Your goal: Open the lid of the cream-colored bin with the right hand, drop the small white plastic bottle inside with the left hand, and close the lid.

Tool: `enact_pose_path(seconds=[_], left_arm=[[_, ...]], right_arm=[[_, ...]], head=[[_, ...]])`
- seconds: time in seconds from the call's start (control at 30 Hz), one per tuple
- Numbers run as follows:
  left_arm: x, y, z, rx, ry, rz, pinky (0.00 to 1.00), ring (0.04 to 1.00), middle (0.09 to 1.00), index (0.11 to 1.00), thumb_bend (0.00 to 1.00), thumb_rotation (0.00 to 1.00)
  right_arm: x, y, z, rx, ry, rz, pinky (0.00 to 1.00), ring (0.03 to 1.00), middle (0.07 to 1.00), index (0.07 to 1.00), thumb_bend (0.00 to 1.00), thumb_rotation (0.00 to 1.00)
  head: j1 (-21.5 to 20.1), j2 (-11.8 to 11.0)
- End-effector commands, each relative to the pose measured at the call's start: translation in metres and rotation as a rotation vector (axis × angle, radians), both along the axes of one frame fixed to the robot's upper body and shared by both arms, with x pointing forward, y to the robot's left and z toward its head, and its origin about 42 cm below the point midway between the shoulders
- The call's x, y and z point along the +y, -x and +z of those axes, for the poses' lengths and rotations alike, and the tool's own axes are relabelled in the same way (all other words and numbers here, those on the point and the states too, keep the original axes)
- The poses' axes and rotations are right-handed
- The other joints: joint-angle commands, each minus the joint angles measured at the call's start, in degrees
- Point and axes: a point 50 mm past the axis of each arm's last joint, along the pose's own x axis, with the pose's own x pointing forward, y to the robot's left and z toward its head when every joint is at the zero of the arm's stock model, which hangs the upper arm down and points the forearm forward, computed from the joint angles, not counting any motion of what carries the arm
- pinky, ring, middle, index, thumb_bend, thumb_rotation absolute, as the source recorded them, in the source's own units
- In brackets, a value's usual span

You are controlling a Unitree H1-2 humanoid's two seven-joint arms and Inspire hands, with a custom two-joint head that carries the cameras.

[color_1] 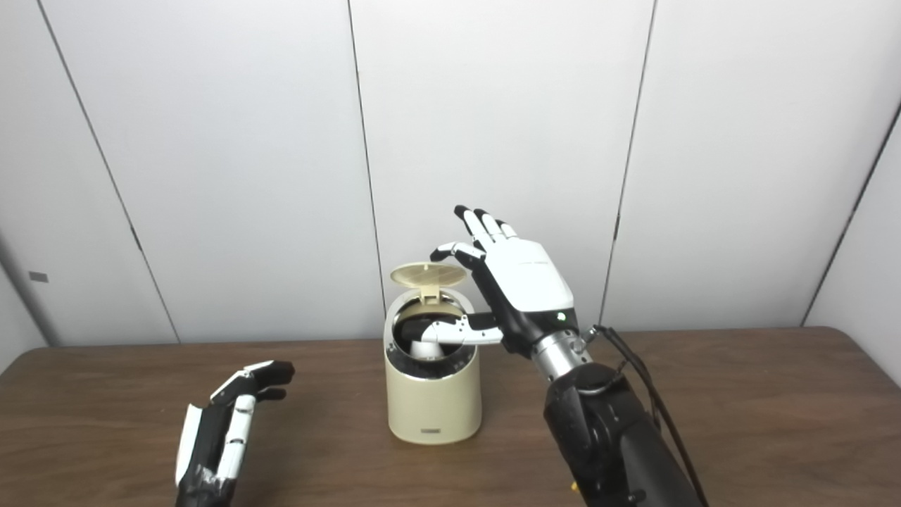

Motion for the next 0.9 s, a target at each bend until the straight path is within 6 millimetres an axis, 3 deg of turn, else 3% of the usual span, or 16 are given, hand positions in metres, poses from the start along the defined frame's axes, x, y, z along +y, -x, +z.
enact_pose_path(seconds=[0.0, 0.57, 0.87], left_arm=[[0.001, 0.011, -0.02, 0.044, -0.008, 0.015, 0.67, 0.713, 0.694, 0.67, 0.38, 0.99], [0.0, 0.011, -0.019, 0.039, 0.003, 0.019, 0.67, 0.715, 0.698, 0.673, 0.38, 0.96], [0.0, 0.013, -0.019, 0.037, 0.001, 0.014, 0.67, 0.714, 0.697, 0.672, 0.36, 0.95]], right_arm=[[0.007, -0.003, 0.028, -0.076, 0.01, 0.012, 0.97, 1.0, 1.0, 0.733, 0.95, 1.0], [0.009, -0.007, 0.015, -0.024, 0.017, 0.012, 1.0, 1.0, 1.0, 0.722, 0.95, 1.0], [0.007, 0.001, 0.009, -0.021, 0.02, 0.017, 1.0, 1.0, 1.0, 0.662, 0.92, 1.0]], head=[[0.0, 0.0], [0.1, 0.1], [0.1, 0.7]])
